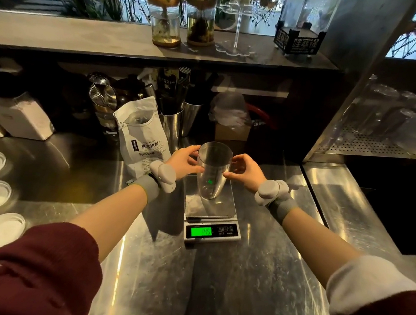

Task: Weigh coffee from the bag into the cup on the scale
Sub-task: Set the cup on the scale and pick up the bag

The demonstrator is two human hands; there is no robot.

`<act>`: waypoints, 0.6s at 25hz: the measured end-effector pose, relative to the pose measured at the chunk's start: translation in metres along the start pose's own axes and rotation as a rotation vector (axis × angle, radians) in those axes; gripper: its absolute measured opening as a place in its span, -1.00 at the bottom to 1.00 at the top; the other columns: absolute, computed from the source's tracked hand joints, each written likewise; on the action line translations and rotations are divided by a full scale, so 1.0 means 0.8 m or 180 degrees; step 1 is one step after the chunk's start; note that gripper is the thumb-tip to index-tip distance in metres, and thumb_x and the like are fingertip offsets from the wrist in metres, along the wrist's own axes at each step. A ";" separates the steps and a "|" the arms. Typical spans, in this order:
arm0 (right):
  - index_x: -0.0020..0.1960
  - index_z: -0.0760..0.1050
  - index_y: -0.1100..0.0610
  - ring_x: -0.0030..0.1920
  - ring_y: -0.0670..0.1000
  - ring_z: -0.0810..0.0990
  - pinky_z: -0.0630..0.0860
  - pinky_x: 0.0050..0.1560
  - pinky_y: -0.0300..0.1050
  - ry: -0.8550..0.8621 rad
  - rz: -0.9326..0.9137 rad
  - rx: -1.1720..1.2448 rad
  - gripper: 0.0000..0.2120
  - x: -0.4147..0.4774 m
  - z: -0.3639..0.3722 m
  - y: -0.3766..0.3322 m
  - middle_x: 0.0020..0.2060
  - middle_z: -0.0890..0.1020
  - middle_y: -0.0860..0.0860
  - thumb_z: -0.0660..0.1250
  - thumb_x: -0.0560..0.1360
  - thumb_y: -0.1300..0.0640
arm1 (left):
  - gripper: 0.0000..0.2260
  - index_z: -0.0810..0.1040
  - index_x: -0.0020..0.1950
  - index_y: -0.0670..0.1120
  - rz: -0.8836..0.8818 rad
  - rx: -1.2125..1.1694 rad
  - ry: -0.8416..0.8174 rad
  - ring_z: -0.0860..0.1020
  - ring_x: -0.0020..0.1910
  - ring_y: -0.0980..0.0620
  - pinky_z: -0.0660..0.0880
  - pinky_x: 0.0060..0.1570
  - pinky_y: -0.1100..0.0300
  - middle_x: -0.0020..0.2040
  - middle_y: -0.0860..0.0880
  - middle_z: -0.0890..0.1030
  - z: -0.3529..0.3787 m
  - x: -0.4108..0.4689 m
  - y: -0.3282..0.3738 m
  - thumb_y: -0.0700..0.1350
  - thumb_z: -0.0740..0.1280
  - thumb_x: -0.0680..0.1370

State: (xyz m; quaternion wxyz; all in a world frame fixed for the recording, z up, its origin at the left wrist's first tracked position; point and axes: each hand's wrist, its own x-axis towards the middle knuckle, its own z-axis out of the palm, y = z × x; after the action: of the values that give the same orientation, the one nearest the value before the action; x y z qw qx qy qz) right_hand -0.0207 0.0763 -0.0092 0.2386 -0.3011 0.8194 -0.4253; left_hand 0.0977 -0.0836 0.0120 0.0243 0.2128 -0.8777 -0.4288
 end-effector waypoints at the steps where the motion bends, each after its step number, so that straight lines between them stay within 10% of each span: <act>1: 0.31 0.34 0.28 0.23 0.11 0.53 0.46 0.14 -0.19 0.0003 0.0004 0.0041 -0.49 -0.001 0.001 0.001 0.23 0.53 0.18 0.44 0.43 0.22 | -0.40 0.20 0.45 -0.17 -0.0003 0.0003 0.0002 0.51 0.23 -0.14 0.43 0.10 0.18 0.31 -0.20 0.48 0.002 0.000 -0.001 -0.25 0.37 0.46; 10: 0.37 0.32 0.27 0.28 0.13 0.49 0.47 0.25 -0.03 -0.0046 0.0514 -0.0157 -0.45 -0.005 0.014 0.048 0.30 0.49 0.18 0.41 0.46 0.15 | -0.44 0.20 0.44 -0.23 -0.0614 0.0132 0.0164 0.48 0.22 -0.23 0.41 0.23 0.00 0.32 -0.24 0.43 0.024 -0.007 -0.051 -0.29 0.33 0.49; 15: 0.30 0.42 0.29 -0.18 0.01 0.52 0.38 -0.52 -0.35 -0.0867 0.1618 -0.0809 -0.54 -0.014 0.039 0.105 -0.01 0.60 0.16 0.39 0.49 0.11 | -0.55 0.28 0.40 -0.22 -0.1223 0.0499 -0.0038 0.45 0.28 -0.20 0.40 0.27 -0.01 0.31 -0.24 0.48 0.047 -0.022 -0.097 -0.19 0.28 0.53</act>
State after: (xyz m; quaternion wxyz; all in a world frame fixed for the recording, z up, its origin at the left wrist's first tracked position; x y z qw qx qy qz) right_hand -0.0171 0.1056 -0.0948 0.4053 -0.1682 0.8755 -0.2020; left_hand 0.1325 -0.0911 -0.0688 -0.0797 0.3750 -0.8518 -0.3571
